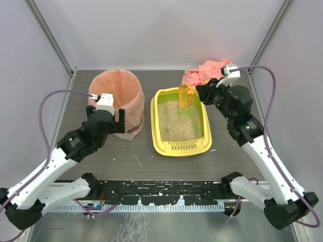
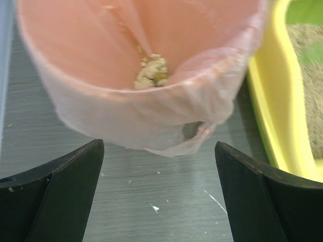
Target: Clean the litter box
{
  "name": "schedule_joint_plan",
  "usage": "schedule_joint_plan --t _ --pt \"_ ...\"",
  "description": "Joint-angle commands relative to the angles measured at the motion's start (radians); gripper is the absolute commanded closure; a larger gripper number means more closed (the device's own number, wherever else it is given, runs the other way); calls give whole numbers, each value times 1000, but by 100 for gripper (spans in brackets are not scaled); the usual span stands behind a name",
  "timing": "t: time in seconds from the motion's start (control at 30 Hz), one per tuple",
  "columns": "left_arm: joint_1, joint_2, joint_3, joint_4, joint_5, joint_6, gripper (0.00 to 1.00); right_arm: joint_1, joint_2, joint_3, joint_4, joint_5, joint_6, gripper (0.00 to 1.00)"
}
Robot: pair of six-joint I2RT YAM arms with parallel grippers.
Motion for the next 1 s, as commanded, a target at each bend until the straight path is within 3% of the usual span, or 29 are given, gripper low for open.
schedule_joint_plan --t 0.0,0.27,0.47,0.97 --pt "-71 46 70 106 63 -1 9 0 113 89 -164 124 -101 99" --pt "-83 -23 34 108 -44 26 8 167 371 266 -272 450 -193 99" --pt "-82 -102 -25 96 -144 5 4 203 535 364 -292 578 -257 99" --pt "-83 -152 -28 16 -187 -9 2 202 742 412 -141 597 -420 99"
